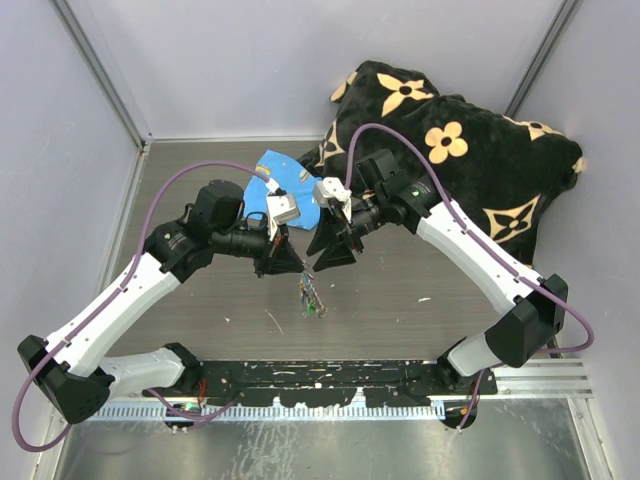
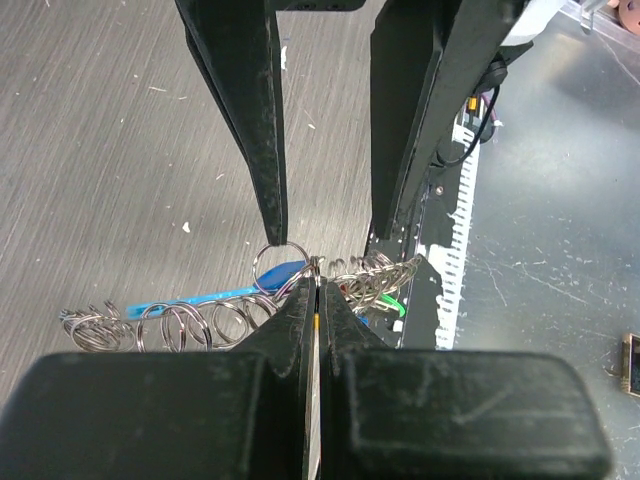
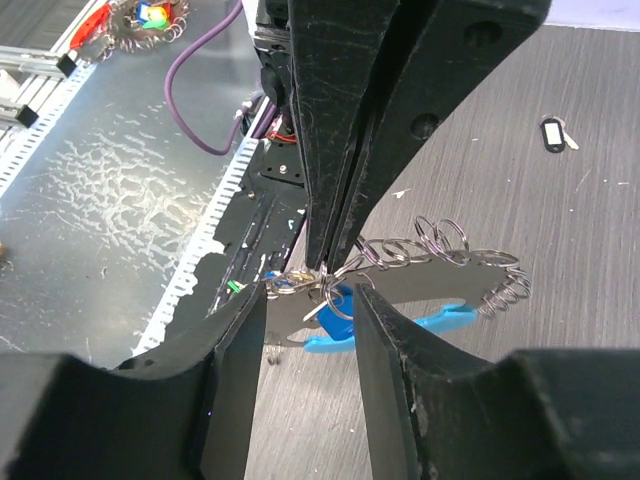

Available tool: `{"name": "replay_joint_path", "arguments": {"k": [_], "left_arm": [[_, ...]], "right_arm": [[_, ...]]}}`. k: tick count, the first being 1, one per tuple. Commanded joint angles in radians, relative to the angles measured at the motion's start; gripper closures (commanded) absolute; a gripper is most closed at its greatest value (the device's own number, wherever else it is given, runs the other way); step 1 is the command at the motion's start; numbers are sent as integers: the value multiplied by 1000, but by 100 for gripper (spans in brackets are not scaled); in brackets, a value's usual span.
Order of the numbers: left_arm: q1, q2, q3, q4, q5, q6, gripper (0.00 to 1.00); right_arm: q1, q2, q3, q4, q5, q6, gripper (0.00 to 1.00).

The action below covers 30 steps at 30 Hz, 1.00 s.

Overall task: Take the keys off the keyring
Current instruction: Remove the key from the keyring.

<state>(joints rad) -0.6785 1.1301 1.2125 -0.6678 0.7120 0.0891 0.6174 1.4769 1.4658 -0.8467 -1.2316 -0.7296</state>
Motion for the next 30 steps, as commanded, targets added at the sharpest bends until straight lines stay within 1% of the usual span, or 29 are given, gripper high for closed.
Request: {"name": "replay_joint_path", "arguments": {"k": [1,6,8,12,15,22,26,29,30], "left_arm": [[0,-39,3,98,61,3,100],[1,-46,-4,111,83,12,100],[2,-50,-8,114,89,15,100],[1,-49,-8,122,102,16,100],[1,-45,-10,126,103,13,100],[1,-46,-16,148,115,0,100],[2,-44,-23,153,122,-5,100],[1,-41,-24,155,126,-8,100],[2,-40,-26,155,128,-9,100]], "right_arm": [[-12,-52,39,-25,0,-38,56],[-12,-52,1,-4,106,-61,59],[-12,-55,-16,6,125,-68,60],[-5,-55,-22,4,133,-84,59],[5,-55,-17,-8,125,-99,57],[26,-45,-5,-2,107,-88,57],[25,-44,17,13,80,-45,61],[23,-42,26,33,68,-3,66],[22,-41,28,42,67,13,69]]}}
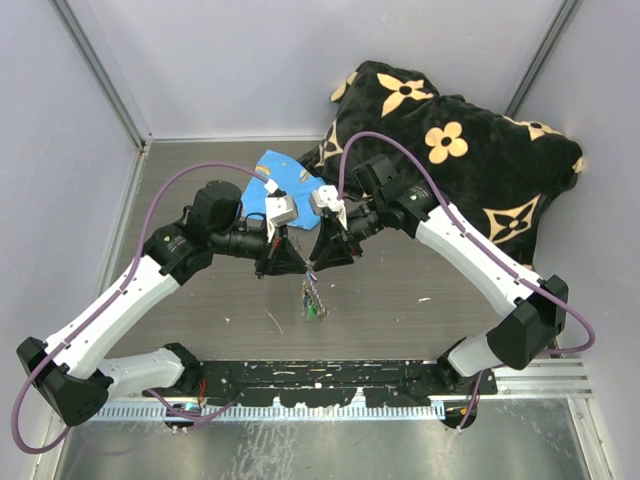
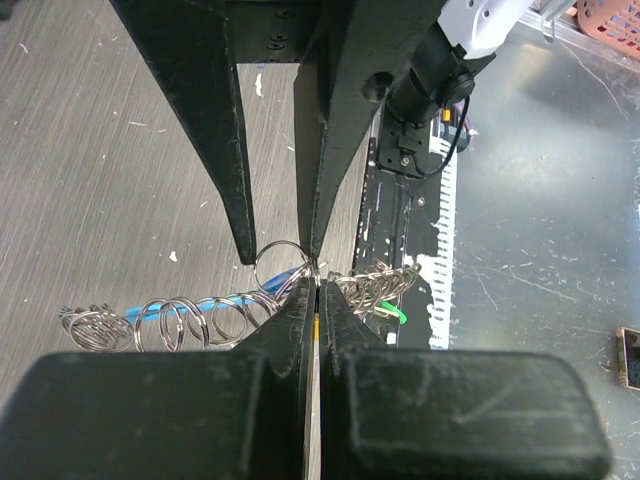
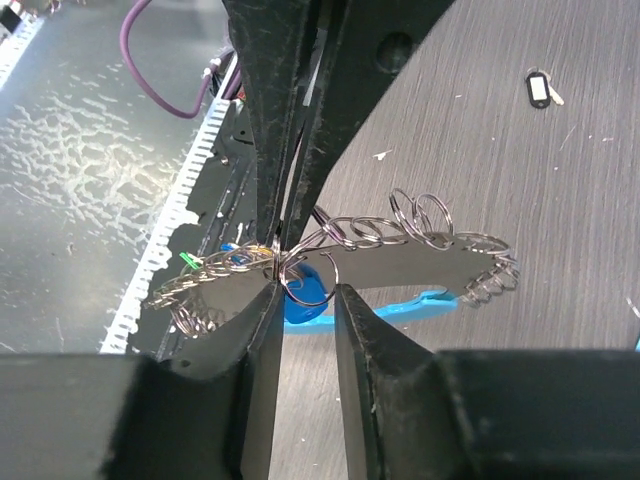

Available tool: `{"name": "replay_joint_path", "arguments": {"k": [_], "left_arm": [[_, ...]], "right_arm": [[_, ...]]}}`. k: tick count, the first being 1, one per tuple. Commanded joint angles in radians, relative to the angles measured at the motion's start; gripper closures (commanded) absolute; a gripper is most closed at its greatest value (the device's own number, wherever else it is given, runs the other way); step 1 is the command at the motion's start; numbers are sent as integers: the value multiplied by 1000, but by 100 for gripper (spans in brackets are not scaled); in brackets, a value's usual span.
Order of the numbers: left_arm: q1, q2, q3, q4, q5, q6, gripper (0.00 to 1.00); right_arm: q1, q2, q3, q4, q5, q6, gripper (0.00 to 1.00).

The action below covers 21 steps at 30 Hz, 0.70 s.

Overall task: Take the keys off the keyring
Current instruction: Remove the key from the keyring.

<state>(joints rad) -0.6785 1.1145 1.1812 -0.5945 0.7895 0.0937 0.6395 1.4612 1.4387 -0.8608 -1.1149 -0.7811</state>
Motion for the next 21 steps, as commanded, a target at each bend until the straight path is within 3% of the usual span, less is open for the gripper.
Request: {"name": "replay_joint_path", "arguments": {"k": [1,6,11,14,17,21], "left_arm": [[1,-24,6,84,53,-14,100],[1,-21,3,82,61,-11,100],[1,-8,5,86,68,-12,100],[1,-5,3,92,67,-15,100],[1,-7,-1,93,56,-15,100],[2,-16,-19,104,45,-21,100]], "right_arm": [[-2,-25,55,64,-52,77,73],[-13,-28,52,86,-66,107,81],[-12,-27,35,129,-73,160,83],[-13,-28,14,213,0,267,83],[-35,-33,18,242,83,329,72],[-114,-61,29,237,-20,349,63]]}}
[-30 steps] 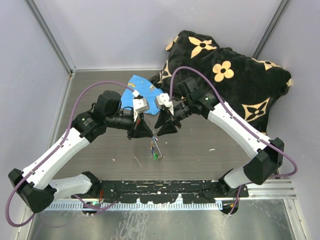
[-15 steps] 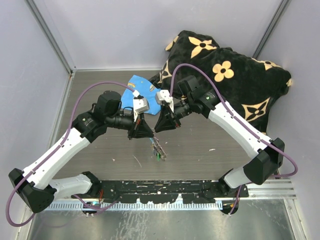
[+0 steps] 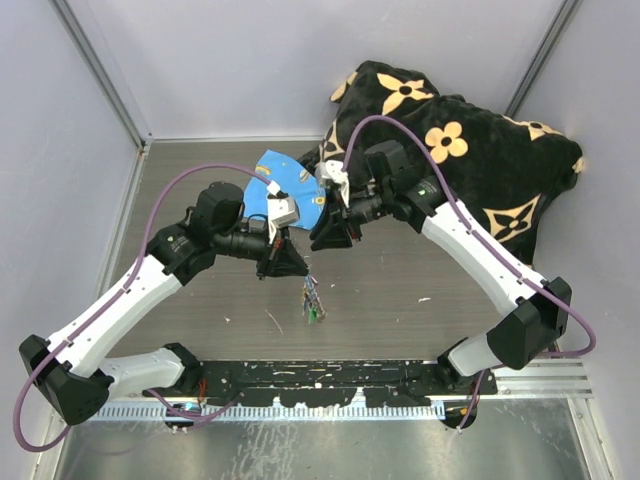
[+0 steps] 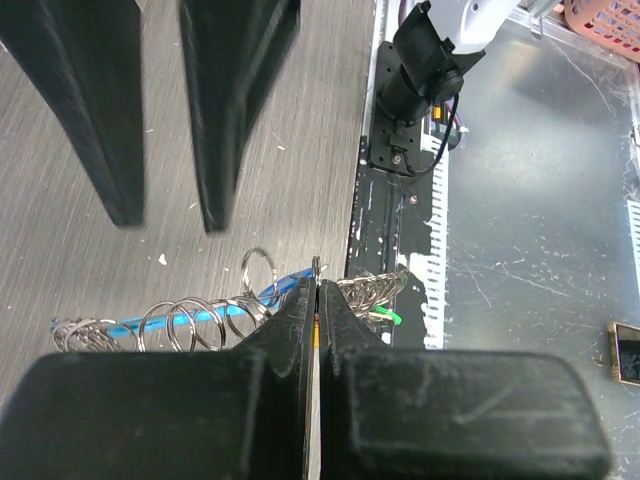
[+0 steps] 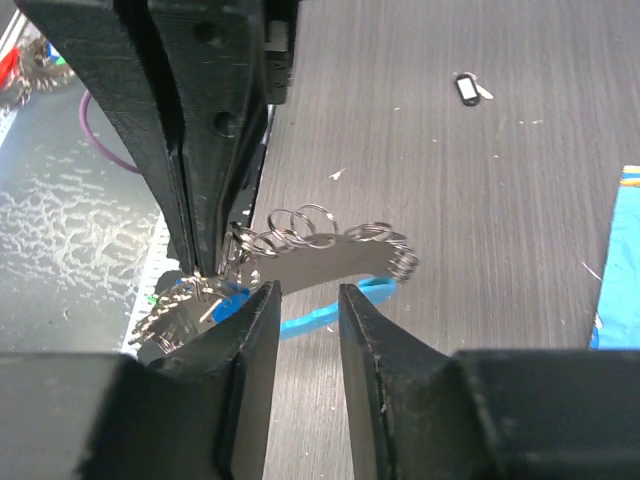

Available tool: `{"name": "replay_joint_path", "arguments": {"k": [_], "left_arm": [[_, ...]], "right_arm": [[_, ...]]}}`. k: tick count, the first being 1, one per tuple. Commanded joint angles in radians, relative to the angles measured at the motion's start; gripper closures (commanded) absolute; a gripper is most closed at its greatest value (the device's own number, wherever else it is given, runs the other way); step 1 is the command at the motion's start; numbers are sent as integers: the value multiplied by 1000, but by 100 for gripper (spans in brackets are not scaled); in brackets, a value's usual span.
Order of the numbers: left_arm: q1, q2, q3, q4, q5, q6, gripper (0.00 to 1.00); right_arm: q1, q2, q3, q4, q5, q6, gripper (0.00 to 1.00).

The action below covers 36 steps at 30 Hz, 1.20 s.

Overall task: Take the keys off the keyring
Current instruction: Remove the key from the keyring.

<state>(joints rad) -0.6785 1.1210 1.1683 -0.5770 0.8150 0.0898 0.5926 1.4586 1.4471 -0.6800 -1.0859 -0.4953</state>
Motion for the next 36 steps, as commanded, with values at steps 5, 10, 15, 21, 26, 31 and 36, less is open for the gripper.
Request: {"name": "replay_joint_path", "arguments": {"k": [5,10,15,21,26,31,36], "left_arm": [[1,-17,-14,115,11,-32,100],[1,-22,-19,157,-17,-61,100],[1,-24,-27,178,-34,-81,100],[2,-23,-29,188,-48,-87,100],[2,-26,-29,192,-53,-91,100],[1,-28,-29,193,-57,-94,100],[2,-29,-29,195,-57,-97,100]], "right_arm": [[-90,-85,28,-108,-229,-142,61],[-62,-78,-3,-143,-245,-198,63],[-27,-67,-18,-138,-215,-204,67],[-7,-60,-51,-90,-154,-163,69],[4,-55,-62,-63,-107,-132,68],[12,-52,-65,-48,-82,-118,67],[18,-50,-69,-39,-65,-111,64]]}}
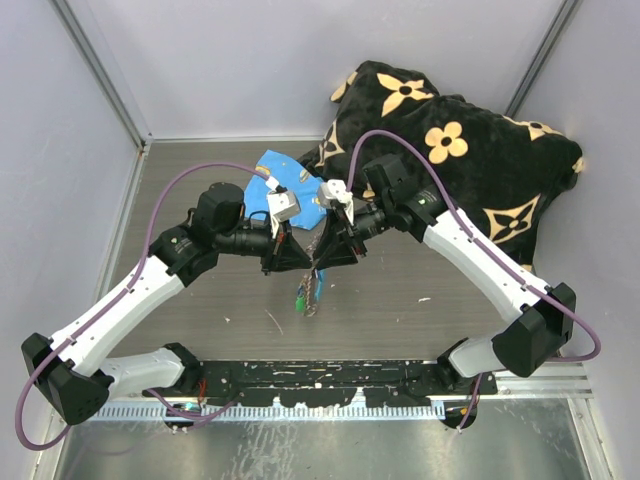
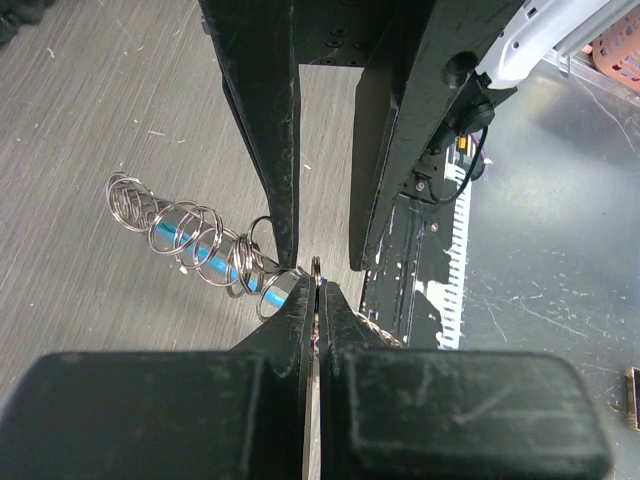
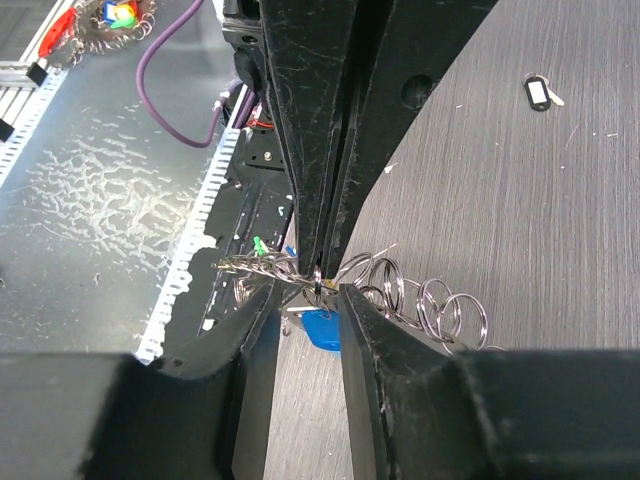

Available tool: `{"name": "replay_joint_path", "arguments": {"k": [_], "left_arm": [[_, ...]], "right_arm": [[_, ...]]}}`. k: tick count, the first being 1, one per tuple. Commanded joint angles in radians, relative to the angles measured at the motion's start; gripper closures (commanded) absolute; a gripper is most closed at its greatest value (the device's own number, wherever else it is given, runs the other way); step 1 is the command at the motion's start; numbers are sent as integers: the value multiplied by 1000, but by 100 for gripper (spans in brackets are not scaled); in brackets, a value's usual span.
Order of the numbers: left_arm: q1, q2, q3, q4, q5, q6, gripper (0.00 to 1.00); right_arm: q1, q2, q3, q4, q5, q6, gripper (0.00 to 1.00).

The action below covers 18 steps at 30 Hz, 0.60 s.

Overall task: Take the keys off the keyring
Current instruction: Remove the key from the keyring.

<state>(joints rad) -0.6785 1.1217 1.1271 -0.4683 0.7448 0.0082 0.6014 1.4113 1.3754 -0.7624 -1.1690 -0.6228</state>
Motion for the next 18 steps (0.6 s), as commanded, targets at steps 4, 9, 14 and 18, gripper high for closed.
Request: {"name": "replay_joint_path", "arguments": {"k": [4,9,14,18], "left_arm": [[1,-27,9,88,12,-17,100],[2,-26,7,94,7,-24,100],[1,-28,5,94,2,-31,100],[1,-32,2,95,-7,-34,100]], "right_arm": [[14,-1,1,47,23,22,63],[27,4,1,54,33,30,72],[32,6,5,55,40,37,81],[32,5,3,58,45,38,83]]}}
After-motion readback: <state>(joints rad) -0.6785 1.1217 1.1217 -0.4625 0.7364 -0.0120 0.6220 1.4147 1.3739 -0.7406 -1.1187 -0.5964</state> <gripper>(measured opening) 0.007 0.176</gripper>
